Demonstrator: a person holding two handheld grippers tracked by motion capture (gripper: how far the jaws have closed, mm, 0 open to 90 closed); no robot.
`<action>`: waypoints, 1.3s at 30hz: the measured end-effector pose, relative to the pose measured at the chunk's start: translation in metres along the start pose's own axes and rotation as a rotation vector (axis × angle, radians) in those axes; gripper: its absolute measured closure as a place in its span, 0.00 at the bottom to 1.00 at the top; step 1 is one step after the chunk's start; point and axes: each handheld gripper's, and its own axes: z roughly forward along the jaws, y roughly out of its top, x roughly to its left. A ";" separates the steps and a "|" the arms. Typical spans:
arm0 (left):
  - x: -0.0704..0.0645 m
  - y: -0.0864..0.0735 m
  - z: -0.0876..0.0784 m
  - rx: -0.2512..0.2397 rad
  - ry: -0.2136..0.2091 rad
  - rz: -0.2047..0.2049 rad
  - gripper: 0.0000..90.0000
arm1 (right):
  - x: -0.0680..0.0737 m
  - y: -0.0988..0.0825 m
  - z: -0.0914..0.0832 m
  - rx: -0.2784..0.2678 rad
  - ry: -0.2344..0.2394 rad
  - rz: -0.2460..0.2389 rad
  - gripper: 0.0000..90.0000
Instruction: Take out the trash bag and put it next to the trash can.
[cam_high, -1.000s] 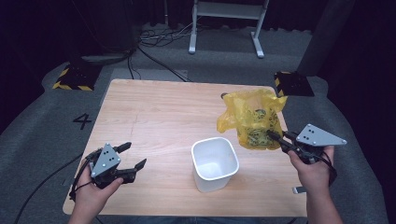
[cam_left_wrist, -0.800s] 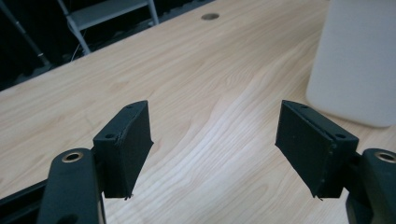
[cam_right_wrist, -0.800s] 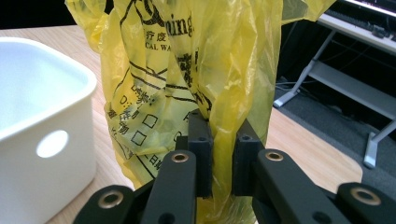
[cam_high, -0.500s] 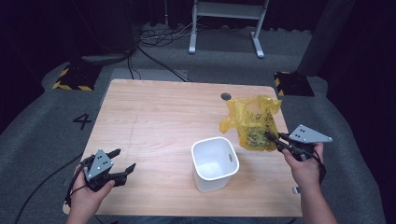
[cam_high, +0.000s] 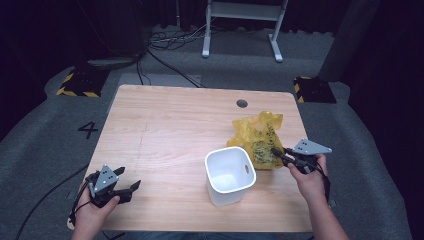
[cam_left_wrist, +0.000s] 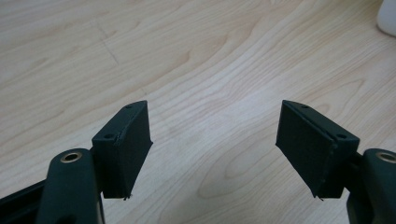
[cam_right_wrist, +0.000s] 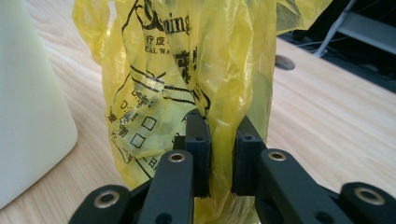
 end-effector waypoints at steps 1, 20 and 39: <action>0.001 -0.001 0.001 0.005 -0.001 -0.003 0.29 | 0.001 -0.001 0.003 0.007 0.005 0.002 0.89; 0.000 -0.003 0.001 0.016 -0.020 -0.010 0.28 | 0.005 -0.012 -0.009 0.005 -0.061 0.034 0.38; -0.004 0.006 -0.028 -0.010 -0.020 0.023 0.26 | 0.002 -0.027 -0.070 0.039 -0.058 0.053 0.33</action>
